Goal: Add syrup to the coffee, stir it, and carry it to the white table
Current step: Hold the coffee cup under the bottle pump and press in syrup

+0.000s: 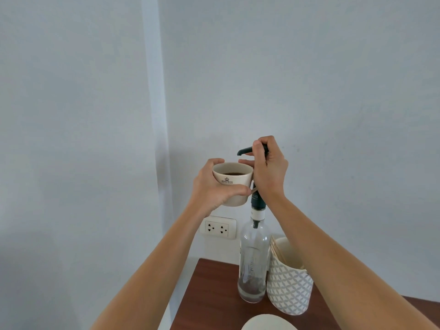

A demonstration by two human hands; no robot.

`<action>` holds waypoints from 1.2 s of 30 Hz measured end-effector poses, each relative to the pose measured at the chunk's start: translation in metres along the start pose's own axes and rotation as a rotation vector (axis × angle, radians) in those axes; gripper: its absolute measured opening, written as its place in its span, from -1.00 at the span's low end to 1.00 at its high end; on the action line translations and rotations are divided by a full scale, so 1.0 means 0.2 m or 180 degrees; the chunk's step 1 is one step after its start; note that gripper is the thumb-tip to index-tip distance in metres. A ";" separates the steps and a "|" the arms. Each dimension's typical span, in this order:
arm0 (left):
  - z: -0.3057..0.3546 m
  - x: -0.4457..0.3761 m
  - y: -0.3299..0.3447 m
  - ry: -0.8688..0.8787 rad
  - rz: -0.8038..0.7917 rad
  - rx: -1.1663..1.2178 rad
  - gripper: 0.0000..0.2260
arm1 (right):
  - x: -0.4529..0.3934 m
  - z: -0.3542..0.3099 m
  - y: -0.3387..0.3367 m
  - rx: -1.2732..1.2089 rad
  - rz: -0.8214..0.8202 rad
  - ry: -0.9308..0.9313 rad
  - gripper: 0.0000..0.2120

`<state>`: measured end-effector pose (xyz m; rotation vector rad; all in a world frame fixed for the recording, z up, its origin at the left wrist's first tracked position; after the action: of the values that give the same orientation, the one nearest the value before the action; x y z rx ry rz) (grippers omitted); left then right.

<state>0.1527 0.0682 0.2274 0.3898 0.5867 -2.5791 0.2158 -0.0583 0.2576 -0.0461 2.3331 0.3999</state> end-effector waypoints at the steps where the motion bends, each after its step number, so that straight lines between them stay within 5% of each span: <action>1: 0.00 0.00 0.00 -0.0001 0.0007 -0.0002 -0.05 | 0.00 0.00 0.00 -0.0008 0.0018 0.0002 -0.84; 36: -0.01 0.01 0.01 -0.0110 -0.0013 0.0222 -0.10 | 0.01 0.00 0.01 0.0283 0.0037 -0.0107 -0.83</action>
<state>0.1531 0.0662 0.2238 0.3666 0.4872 -2.6103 0.2136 -0.0574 0.2569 0.0170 2.3162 0.3001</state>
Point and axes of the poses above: each hand's wrist, its own x-axis away from the middle knuckle, its own y-axis out of the palm, z = x × y, the point moved 3 cm from there along -x, towards the middle knuckle, and after that the axes turned 6 degrees about -x, right-handed, at the moved point
